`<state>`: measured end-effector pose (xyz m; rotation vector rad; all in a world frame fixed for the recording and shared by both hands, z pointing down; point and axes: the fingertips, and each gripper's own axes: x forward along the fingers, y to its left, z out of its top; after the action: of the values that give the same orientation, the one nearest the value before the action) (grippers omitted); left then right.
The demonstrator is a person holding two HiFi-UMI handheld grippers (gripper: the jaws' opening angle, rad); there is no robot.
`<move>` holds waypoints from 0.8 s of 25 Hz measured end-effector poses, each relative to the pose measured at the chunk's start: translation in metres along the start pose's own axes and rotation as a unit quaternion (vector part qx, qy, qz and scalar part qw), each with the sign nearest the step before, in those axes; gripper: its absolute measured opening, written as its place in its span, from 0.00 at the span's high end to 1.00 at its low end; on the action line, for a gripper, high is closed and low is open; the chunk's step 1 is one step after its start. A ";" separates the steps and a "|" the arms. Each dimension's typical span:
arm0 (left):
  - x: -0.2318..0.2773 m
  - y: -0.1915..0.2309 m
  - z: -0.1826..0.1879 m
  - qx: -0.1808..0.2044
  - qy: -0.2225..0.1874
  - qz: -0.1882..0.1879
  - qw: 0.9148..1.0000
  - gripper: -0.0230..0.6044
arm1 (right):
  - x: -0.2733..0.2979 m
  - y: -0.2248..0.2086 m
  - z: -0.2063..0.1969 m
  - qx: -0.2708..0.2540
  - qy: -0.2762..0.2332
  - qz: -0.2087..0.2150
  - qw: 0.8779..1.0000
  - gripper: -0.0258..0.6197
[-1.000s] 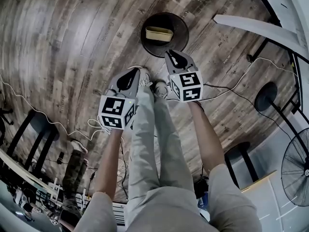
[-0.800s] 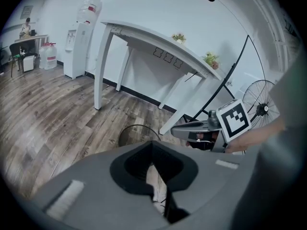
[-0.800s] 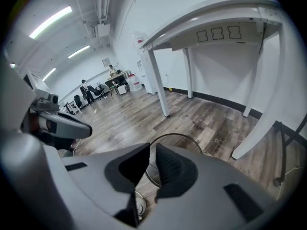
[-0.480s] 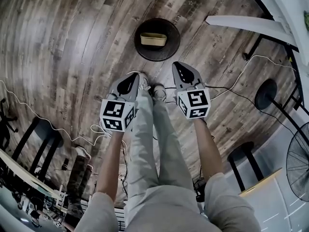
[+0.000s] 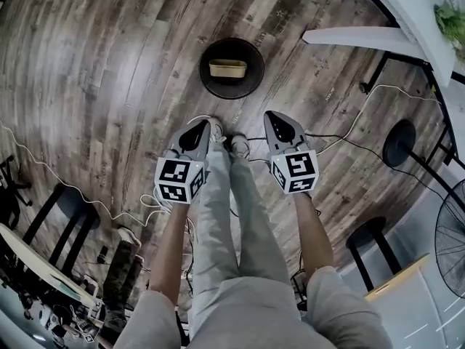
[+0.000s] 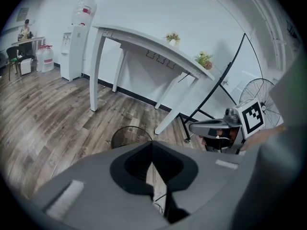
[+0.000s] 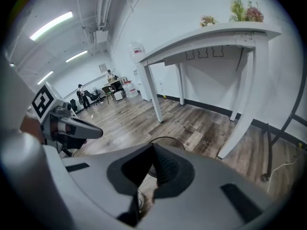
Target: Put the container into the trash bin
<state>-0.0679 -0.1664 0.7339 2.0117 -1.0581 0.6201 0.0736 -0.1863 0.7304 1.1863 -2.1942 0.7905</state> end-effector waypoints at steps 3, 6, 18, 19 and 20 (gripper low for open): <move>-0.007 -0.004 0.003 -0.002 -0.004 0.003 1.000 0.95 | -0.009 0.001 0.008 0.000 -0.006 -0.003 1.000 0.94; -0.017 -0.008 0.007 -0.004 -0.008 0.006 1.000 0.95 | -0.019 0.002 0.020 -0.001 -0.016 -0.006 1.000 0.94; -0.057 -0.030 0.050 0.001 -0.048 0.019 0.999 0.95 | -0.064 0.009 0.076 -0.012 -0.056 -0.008 0.998 0.94; -0.061 -0.033 0.056 0.002 -0.054 0.020 0.998 0.95 | -0.068 0.009 0.081 -0.014 -0.059 -0.008 0.998 0.94; -0.064 -0.035 0.061 0.003 -0.059 0.021 0.998 0.95 | -0.072 0.010 0.085 -0.015 -0.062 -0.008 0.998 0.94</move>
<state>-0.0687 -0.1726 0.6385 2.0576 -1.1707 0.5326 0.0858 -0.2011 0.6204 1.2662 -2.2852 0.6910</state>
